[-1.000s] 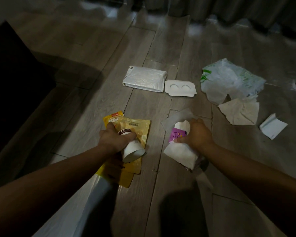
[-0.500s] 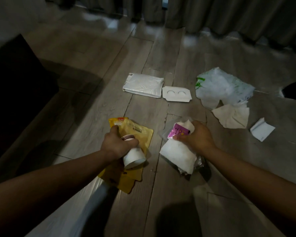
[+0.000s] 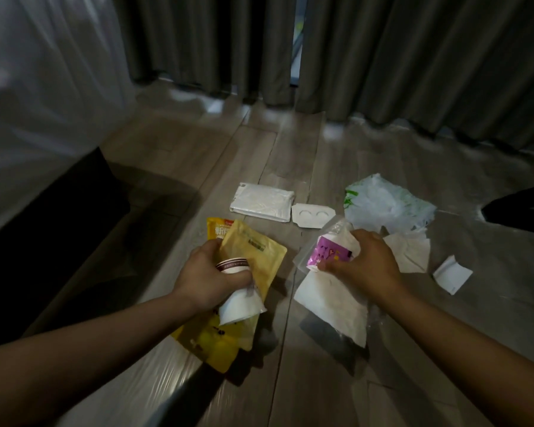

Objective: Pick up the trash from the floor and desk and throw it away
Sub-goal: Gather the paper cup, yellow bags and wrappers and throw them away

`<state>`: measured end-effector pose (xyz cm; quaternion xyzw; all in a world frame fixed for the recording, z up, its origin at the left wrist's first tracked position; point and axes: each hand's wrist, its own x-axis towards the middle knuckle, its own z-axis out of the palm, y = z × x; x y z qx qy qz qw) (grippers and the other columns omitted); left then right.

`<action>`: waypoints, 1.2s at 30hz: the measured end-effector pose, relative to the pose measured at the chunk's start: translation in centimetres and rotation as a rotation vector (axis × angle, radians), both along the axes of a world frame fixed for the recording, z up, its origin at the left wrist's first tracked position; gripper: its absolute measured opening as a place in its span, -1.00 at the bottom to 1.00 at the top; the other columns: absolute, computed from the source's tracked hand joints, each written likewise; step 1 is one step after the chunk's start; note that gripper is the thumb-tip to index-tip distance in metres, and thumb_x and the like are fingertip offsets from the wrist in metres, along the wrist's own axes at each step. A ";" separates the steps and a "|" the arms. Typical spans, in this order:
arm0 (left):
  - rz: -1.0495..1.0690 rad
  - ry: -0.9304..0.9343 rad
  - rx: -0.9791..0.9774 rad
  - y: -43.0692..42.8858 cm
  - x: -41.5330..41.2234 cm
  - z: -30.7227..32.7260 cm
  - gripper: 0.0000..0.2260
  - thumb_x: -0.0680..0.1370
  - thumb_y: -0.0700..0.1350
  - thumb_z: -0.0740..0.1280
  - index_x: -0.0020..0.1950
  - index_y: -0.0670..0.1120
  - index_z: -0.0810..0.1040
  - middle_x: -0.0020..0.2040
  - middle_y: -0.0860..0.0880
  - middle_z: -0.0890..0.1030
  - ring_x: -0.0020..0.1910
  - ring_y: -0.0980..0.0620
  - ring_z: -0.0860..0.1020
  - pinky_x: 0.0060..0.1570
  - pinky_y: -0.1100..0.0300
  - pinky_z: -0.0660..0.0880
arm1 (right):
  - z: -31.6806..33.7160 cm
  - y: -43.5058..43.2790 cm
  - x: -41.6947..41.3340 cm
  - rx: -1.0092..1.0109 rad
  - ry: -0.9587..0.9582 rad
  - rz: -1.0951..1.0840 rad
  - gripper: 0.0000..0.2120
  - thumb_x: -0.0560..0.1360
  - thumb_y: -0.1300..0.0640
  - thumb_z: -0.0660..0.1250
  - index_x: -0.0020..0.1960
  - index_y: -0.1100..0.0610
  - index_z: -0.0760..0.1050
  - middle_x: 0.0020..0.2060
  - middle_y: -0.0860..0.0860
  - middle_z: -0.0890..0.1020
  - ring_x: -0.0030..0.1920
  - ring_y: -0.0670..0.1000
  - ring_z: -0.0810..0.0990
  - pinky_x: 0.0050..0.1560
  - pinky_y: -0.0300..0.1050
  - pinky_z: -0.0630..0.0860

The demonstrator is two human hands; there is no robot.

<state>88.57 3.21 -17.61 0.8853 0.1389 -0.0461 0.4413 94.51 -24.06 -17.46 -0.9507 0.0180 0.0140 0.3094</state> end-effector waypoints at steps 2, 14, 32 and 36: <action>0.017 -0.018 -0.036 -0.1 0.8 1.1 -0.28 0.26 0.09 0.55 0.35 0.00 0.38 0.15 0.01 0.46 -0.02 0.06 0.46 -0.05 0.19 0.39 | 0.9 0.3 0.3 0.030 0.002 0.011 -0.30 0.19 -0.22 0.55 0.23 0.02 0.46 0.09 -0.03 0.55 0.01 -0.06 0.49 0.01 -0.13 0.44; 0.052 -0.034 -0.168 -0.9 7.9 18.9 -0.40 0.20 0.14 0.50 0.20 0.16 0.42 0.05 0.08 0.54 -0.05 0.09 0.54 -0.15 0.23 0.42 | 18.1 0.8 5.5 0.058 0.006 0.006 -0.42 0.21 -0.13 0.57 0.13 0.07 0.50 -0.02 -0.04 0.53 -0.09 -0.09 0.46 -0.20 -0.36 0.32; 0.003 -0.102 -0.018 -3.7 6.4 67.8 -0.03 0.09 0.26 0.40 0.47 0.06 0.27 0.30 -0.01 0.44 0.20 -0.01 0.50 0.16 0.09 0.47 | 68.2 -1.1 2.6 0.159 -0.063 -0.032 -0.57 0.15 0.00 0.64 -0.07 0.12 0.59 -0.12 0.05 0.60 -0.12 0.02 0.58 -0.15 -0.20 0.45; -0.041 -0.217 0.002 -5.7 6.0 79.5 -0.04 0.11 0.26 0.40 0.48 0.06 0.25 0.33 0.02 0.39 0.23 0.02 0.45 0.06 0.21 0.35 | 80.0 -2.5 1.6 0.138 -0.167 -0.051 -0.51 0.14 -0.08 0.63 -0.02 0.07 0.58 -0.10 0.00 0.55 -0.15 -0.04 0.53 -0.20 -0.26 0.37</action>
